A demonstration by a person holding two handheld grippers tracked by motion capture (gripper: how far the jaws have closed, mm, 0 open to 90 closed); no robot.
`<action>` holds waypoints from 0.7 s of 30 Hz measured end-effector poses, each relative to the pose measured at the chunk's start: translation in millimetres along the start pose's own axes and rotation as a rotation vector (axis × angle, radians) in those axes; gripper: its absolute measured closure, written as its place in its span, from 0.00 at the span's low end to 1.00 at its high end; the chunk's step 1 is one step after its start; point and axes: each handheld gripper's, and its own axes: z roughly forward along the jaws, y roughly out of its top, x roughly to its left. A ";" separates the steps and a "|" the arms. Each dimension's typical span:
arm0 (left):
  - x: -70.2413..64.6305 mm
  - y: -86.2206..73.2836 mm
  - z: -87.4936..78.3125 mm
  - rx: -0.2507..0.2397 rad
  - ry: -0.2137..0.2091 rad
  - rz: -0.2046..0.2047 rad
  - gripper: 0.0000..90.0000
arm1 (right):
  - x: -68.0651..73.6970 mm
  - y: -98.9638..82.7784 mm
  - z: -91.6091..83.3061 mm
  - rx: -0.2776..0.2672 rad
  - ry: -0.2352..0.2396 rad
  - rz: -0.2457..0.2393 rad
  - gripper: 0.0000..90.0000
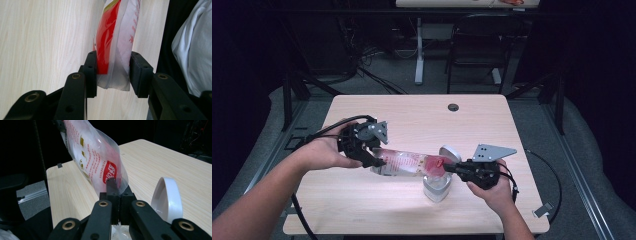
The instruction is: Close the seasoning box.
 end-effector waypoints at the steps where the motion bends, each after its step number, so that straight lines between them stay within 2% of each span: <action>1: 0.0 0.9 -0.6 0.006 0.000 0.001 0.70 | -0.1 -0.3 -0.3 0.001 0.001 0.002 1.00; 11: 0.7 4.3 -2.7 -0.003 0.000 0.006 0.71 | -0.7 -2.1 -2.3 0.015 -0.009 -0.004 1.00; 21: -0.6 14.4 -3.8 -0.009 0.013 0.023 0.73 | -1.9 -5.4 -5.8 0.042 -0.028 -0.004 1.00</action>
